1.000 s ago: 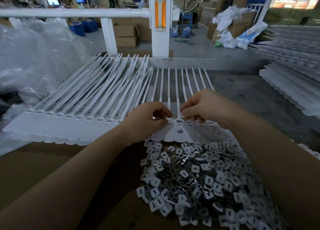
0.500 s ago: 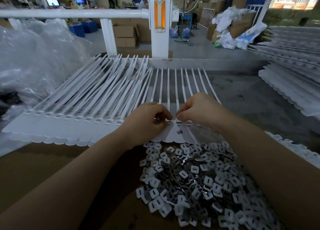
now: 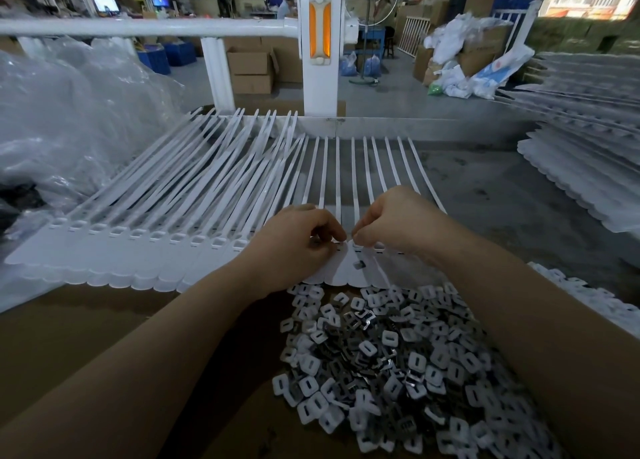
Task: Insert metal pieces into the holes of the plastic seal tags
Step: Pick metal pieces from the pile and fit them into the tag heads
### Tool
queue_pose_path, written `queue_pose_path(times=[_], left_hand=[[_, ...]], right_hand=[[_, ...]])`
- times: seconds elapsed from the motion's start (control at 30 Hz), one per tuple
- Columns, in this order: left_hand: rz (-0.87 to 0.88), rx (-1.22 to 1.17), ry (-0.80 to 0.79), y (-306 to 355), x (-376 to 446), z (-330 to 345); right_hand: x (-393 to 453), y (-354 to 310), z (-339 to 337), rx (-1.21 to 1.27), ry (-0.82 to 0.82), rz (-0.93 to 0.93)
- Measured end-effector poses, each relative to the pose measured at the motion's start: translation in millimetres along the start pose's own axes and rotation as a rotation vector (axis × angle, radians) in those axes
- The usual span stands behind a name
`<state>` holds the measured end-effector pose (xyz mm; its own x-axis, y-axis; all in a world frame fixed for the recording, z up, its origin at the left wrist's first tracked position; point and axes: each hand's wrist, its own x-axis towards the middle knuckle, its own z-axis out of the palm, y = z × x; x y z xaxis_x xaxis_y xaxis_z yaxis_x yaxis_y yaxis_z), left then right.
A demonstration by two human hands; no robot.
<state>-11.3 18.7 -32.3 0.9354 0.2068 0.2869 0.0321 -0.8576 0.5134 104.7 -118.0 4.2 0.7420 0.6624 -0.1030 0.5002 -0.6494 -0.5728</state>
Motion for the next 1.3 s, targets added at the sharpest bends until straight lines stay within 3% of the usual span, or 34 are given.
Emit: queue_pose_path(times=[0.37, 0.5, 0.8, 1.0, 1.13, 1.3], left_hand=[[0.061, 0.069, -0.029, 3, -3, -3], [0.138, 0.196, -0.087, 6, -4, -6], [0.267, 0.505, -0.091, 14, -1, -7], [0.136, 0.245, -0.125, 11, -2, -8], [0.128, -0.175, -0.194, 13, -3, -21], [0.082, -0.099, -0.145, 17, -4, -17]], right_hand=[[5, 13, -5, 0.191, -0.017, 0.132], [8, 18, -10, 0.360, -0.019, 0.212], [8, 18, -5, 0.332, -0.005, 0.201], [8, 18, -7, 0.335, -0.011, 0.191], [8, 17, -7, 0.328, -0.016, 0.188], [8, 17, -7, 0.332, -0.023, 0.181]])
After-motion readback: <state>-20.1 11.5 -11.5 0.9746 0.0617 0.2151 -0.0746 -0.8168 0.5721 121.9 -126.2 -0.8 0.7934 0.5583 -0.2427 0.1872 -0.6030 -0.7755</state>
